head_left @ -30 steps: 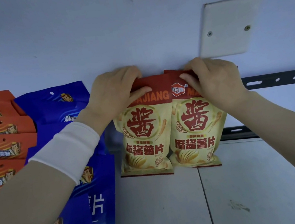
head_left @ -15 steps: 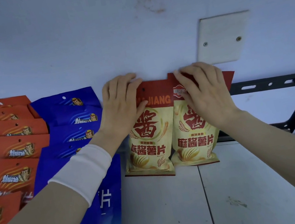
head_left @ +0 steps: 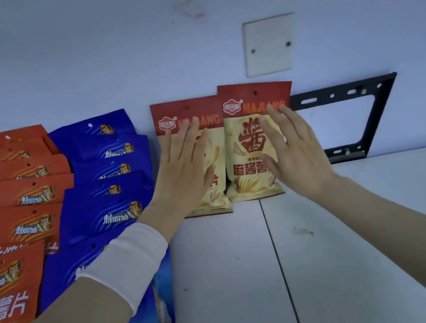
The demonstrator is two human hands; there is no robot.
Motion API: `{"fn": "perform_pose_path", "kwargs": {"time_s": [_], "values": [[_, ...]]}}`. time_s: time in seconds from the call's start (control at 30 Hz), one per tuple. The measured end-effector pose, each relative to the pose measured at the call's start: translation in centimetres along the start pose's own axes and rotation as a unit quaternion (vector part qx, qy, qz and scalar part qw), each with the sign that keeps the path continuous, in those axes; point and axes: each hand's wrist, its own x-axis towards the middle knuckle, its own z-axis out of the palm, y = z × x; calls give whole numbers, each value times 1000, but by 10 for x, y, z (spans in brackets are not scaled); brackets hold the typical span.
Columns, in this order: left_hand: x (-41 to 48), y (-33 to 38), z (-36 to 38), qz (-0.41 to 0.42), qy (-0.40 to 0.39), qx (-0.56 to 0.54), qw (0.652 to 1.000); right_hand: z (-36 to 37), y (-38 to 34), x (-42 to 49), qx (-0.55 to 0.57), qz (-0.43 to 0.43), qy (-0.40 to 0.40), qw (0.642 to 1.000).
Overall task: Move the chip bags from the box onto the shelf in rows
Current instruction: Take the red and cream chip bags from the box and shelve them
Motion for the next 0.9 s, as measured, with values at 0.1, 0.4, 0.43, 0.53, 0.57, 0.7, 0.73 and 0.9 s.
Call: {"fn": "perform_pose_path", "kwargs": {"time_s": [0.1, 0.4, 0.43, 0.53, 0.57, 0.7, 0.73, 0.9], "values": [[-15, 16, -11, 16, -18, -46, 999, -24, -7, -36, -7, 44, -42, 998], [-96, 75, -38, 105, -85, -164, 977, -90, -74, -161, -76, 150, -146, 975], [-103, 85, -43, 114, -95, -182, 972, -100, -79, -177, -81, 162, -153, 971], [-120, 126, -61, 159, -121, -225, 954, -133, -86, -226, -105, 211, -168, 957], [-125, 142, -68, 176, -124, -235, 948, -145, -85, -242, -113, 230, -173, 951], [-151, 209, -99, 250, -122, -264, 924, -198, -87, -310, -138, 314, -175, 923], [-158, 225, -107, 267, -118, -273, 917, -212, -88, -329, -144, 331, -172, 916], [-202, 313, -156, 344, -121, -301, 881, -288, -103, -427, -177, 418, -167, 875]]}}
